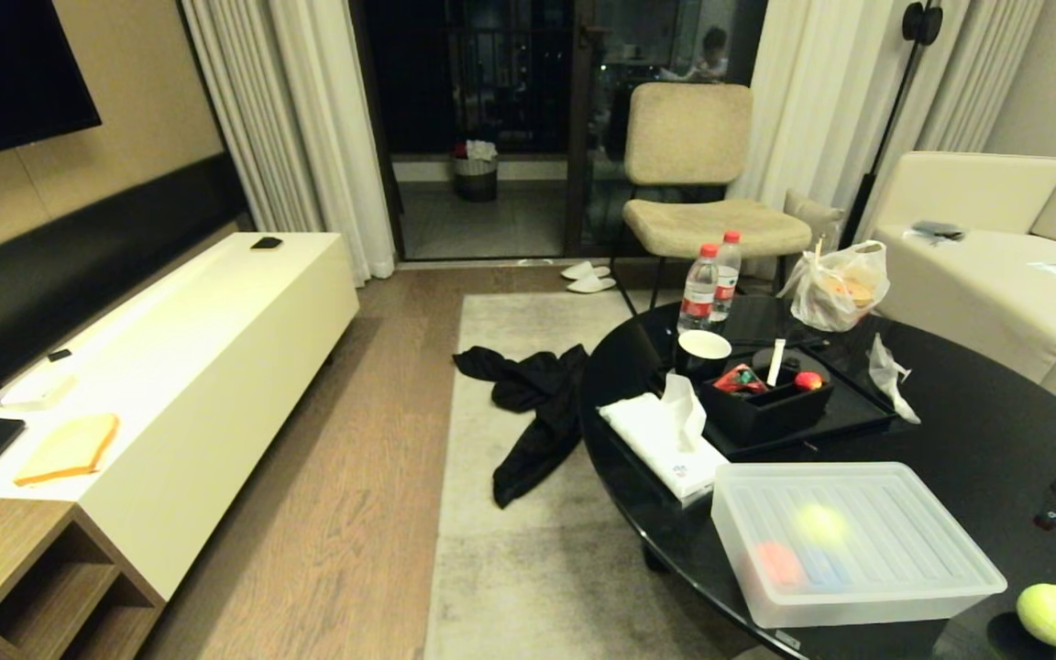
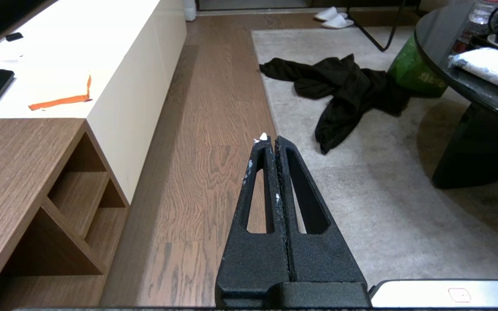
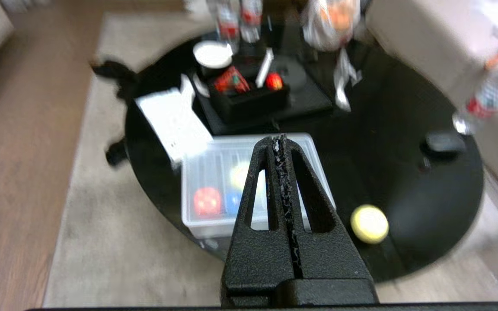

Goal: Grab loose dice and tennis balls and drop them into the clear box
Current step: Open the lid

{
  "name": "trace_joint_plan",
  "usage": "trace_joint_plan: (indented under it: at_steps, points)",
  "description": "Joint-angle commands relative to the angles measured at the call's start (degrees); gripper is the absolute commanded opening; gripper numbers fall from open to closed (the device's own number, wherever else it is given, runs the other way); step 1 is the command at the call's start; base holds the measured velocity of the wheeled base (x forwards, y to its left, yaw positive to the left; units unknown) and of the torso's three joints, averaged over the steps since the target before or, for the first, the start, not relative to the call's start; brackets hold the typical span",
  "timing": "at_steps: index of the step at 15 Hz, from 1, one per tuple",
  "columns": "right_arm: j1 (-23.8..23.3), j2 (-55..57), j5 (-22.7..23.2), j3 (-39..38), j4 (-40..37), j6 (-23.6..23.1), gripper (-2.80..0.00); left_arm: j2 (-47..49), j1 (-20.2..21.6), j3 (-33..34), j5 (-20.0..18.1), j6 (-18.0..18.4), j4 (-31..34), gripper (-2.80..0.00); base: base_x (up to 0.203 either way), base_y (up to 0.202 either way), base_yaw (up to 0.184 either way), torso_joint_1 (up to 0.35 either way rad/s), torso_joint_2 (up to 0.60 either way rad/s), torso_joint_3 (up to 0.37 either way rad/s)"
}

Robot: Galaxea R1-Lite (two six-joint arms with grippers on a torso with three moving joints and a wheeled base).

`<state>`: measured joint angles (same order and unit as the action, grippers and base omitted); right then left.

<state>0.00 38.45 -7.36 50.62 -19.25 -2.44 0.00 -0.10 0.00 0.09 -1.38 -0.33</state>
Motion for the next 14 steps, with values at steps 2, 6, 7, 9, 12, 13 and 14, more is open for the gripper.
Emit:
trace_joint_plan:
  at_steps: [2,6,7,9,12,13,14]
  points:
    - [-2.71,17.17,-2.68,12.75,-12.17,0.78,-2.80,0.00,0.01,0.18,0.00,-0.03,-0.02,-2.80,0.000,0.000,0.000,0.000,0.00,0.000]
    - [-14.12,29.20,-4.29,19.93,-17.48,-1.55,-2.80,0.00,0.01,0.18,0.00,-0.03,-0.02,-2.80,0.000,0.000,0.000,0.000,0.00,0.000]
    - [-16.42,30.89,-3.88,20.56,-17.68,-3.90,-2.80,0.00,0.01,0.18,0.00,-0.03,-0.02,-2.80,0.000,0.000,0.000,0.000,0.00,0.000]
    - [-21.86,33.26,0.12,21.17,-17.75,-8.10,-2.80,0.00,0.01,0.18,0.00,-0.03,-0.02,-2.80,0.000,0.000,0.000,0.000,0.00,0.000]
    - [-32.05,37.42,9.42,22.92,-17.81,-14.24,-2.80,0.00,0.01,0.18,0.00,-0.03,-0.02,-2.80,0.000,0.000,0.000,0.000,0.00,0.000]
    - [-34.87,39.19,12.06,23.33,-17.83,-16.88,-2.80,0.00,0.01,0.18,0.00,-0.03,-0.02,-2.80,0.000,0.000,0.000,0.000,0.00,0.000]
    - [-36.24,40.92,13.87,23.52,-17.83,-18.11,-2.80,0.00,0.01,0.18,0.00,0.06,-0.02,-2.80,0.000,0.000,0.000,0.000,0.00,0.000]
